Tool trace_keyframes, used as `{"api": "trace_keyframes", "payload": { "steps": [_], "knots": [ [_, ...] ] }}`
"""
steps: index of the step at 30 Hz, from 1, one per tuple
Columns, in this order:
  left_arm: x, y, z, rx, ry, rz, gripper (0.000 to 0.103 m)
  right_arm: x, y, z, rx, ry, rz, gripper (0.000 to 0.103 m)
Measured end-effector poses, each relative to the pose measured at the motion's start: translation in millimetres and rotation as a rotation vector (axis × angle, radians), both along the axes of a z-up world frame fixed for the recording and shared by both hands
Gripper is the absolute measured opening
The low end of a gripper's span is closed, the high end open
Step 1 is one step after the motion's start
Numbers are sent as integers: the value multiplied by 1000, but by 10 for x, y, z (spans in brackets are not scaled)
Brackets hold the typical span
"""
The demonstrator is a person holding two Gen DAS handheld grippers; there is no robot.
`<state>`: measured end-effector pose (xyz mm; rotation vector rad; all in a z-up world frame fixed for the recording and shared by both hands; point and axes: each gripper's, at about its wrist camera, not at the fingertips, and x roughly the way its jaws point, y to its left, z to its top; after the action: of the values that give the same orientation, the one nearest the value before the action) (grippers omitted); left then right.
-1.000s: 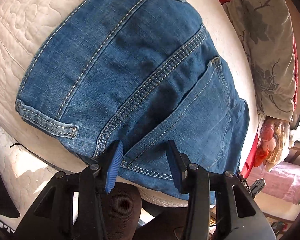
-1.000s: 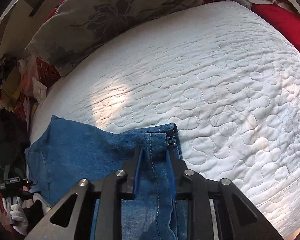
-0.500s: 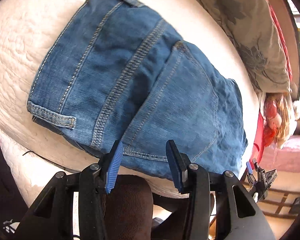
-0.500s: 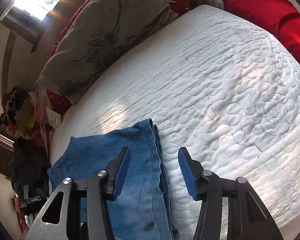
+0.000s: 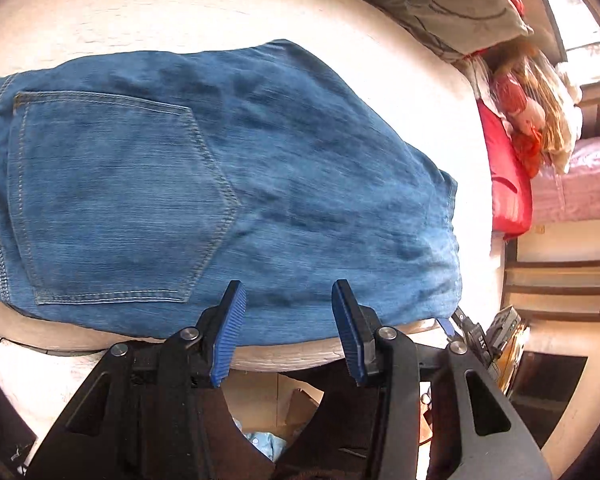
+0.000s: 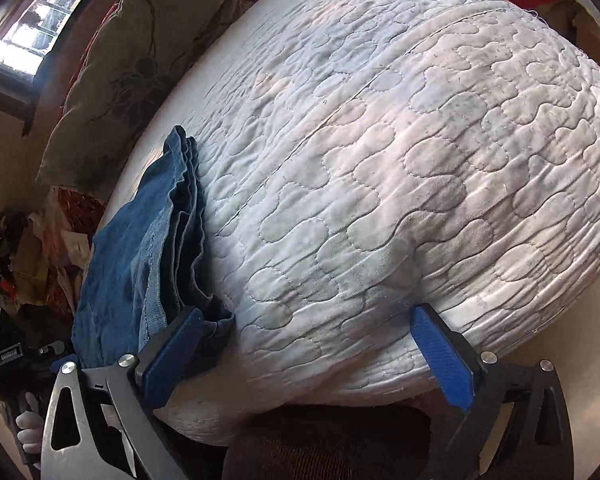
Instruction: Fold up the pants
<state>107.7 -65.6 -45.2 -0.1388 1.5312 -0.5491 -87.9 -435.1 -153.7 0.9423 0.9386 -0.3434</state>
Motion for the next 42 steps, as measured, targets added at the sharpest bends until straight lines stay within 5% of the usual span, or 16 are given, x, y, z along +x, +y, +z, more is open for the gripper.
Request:
{"api": "trace_keyframes", "payload": {
  "steps": [4, 7, 10, 14, 18, 25, 27, 29, 32, 37, 42],
  "knots": [
    [-88, -264, 35, 51, 0, -75, 43, 48, 2, -39, -7, 29, -30, 103],
    [-86, -343, 50, 67, 13, -89, 43, -84, -136, -16, 85, -8, -45, 102],
    [-9, -403, 113, 91, -5, -92, 43, -374, -185, 50, 182, -82, -96, 91],
    [133, -626, 252, 123, -56, -123, 43, -528, 42, 87, 327, -260, -74, 91],
    [256, -1022, 380, 158, -104, -192, 43, -332, 205, -87, 526, -364, -97, 88],
    [490, -1911, 354, 168, -99, -325, 43, -50, 247, -368, 680, -457, -133, 88],
    [546, -2213, 238, 191, -88, -384, 43, 24, 267, -384, 686, -498, -113, 86],
    [590, -2499, 96, 216, -81, -443, 43, 53, 286, -433, 683, -534, -89, 63],
    [644, -2897, -140, 239, -55, -558, 43, -37, 262, -637, 794, -544, -148, 43],
    [683, -3423, -445, 246, -15, -744, 43, 13, 249, -653, 796, -534, -128, 43],
    [479, -3656, -669, 289, 34, -1031, 43, 14, 236, -714, 833, -549, -133, 43]
  ]
}}
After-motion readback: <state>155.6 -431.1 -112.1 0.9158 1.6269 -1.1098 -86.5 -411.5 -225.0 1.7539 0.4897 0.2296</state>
